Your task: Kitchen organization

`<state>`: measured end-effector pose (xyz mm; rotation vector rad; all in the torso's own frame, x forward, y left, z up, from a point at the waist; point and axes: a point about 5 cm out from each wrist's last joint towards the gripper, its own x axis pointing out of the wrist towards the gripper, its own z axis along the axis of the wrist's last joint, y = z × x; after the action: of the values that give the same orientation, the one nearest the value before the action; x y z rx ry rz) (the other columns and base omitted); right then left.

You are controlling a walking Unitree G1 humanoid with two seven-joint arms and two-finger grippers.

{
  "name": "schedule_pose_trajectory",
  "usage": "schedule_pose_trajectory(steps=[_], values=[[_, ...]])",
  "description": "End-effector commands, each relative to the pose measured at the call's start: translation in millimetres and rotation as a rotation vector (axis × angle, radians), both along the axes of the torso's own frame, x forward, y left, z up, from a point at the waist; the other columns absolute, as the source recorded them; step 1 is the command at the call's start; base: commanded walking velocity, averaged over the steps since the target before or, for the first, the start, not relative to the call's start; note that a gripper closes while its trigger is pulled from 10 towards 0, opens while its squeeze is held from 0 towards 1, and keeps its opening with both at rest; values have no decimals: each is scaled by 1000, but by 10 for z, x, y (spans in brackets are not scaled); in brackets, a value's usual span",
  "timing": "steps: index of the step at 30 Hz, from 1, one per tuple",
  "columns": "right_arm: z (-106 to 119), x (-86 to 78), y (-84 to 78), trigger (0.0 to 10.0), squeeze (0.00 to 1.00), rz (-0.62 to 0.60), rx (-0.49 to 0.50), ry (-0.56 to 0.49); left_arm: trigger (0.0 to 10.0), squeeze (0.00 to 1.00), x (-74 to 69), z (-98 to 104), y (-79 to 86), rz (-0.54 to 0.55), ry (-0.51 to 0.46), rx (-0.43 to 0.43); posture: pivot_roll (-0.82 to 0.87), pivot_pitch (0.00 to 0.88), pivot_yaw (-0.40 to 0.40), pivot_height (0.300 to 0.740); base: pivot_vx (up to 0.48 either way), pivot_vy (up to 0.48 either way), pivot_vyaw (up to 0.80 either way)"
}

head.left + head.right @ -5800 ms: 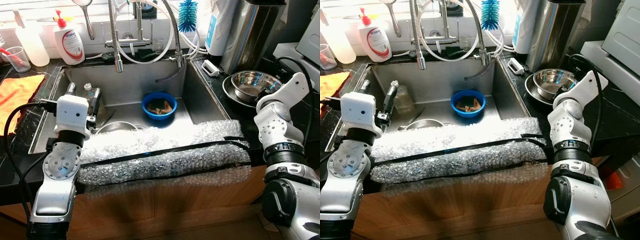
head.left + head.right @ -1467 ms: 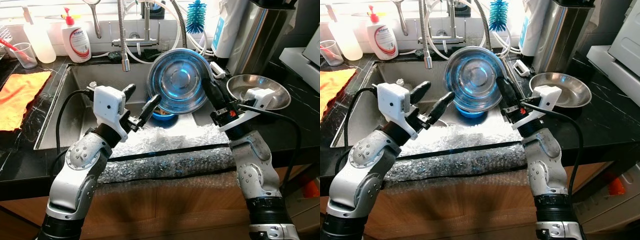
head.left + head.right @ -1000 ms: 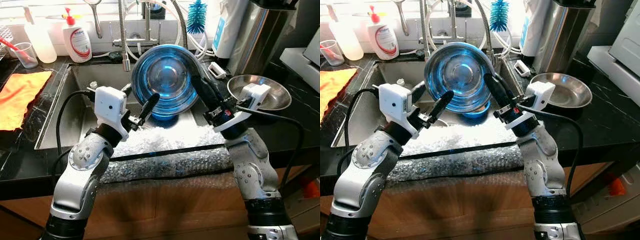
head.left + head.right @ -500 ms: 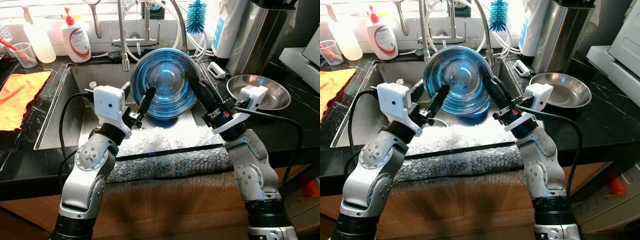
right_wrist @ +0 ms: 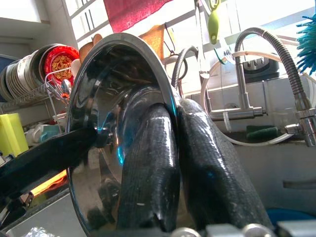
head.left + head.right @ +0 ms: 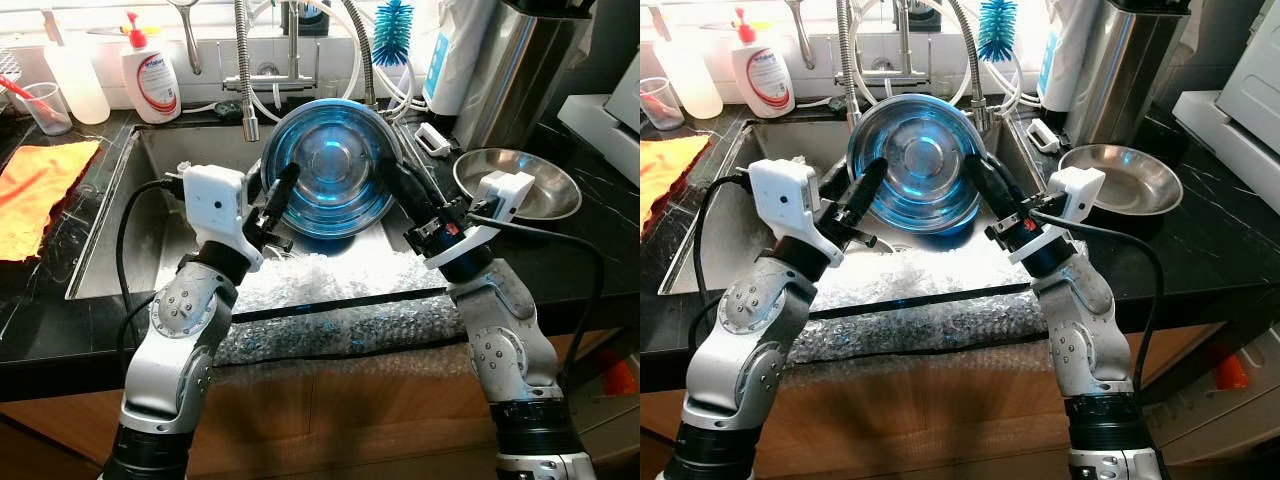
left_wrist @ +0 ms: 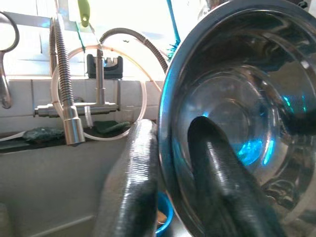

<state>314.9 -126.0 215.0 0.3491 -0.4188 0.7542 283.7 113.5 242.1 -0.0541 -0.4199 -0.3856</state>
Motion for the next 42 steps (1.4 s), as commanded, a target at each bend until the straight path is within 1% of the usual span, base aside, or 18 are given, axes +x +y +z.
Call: schedule_pose_trajectory(steps=[1,19,20,28,31,33,35,36,37,38,39,40,42], values=[[69,-25,10,10000,0,0,-3,-32,0,0,2,13,-19,-4,-12,13,61,64,-34,740,0,0,0],[60,-1,-7,10000,0,-30,-2,-19,0,0,9,37,10,6,-16,0,63,64,-32,740,0,0,0],[64,1,-10,10000,1000,-32,1,-17,0,0,12,37,11,7,-17,0,60,63,-31,740,0,0,0],[68,0,-19,10000,1000,-40,14,-13,0,0,16,39,16,9,-18,2,60,61,-31,740,0,0,0],[68,0,-19,10000,1000,-41,14,-13,0,0,23,45,17,8,-15,-11,60,61,-32,740,0,0,0],[66,-1,-9,10000,1000,-41,15,-13,0,0,38,75,58,28,-12,-74,60,55,-32,740,0,0,0],[65,-3,-6,10000,1000,-41,14,-14,0,0,44,87,83,40,-10,-105,59,54,-32,740,0,0,0],[64,-2,-6,10000,98,-43,14,-14,0,0,62,115,134,71,-16,-137,60,51,-32,740,0,0,0],[64,-2,-6,10000,98,-43,14,-14,0,0,62,115,134,71,-16,-137,60,51,-32,740,0,0,0],[62,-2,-7,10000,0,-44,13,-14,0,0,84,149,201,117,-26,-162,58,47,-32,740,0,0,0],[61,-3,-7,10000,0,-44,13,-14,0,0,90,162,224,131,-30,-170,57,46,-31,740,0,0,0],[65,-3,-7,10000,0,-45,13,-15,0,0,100,227,298,174,-54,-200,57,45,-31,740,0,0,0],[66,-6,-7,10000,0,-46,13,-15,0,0,99,267,349,205,-74,-214,60,39,-32,740,0,0,0]])
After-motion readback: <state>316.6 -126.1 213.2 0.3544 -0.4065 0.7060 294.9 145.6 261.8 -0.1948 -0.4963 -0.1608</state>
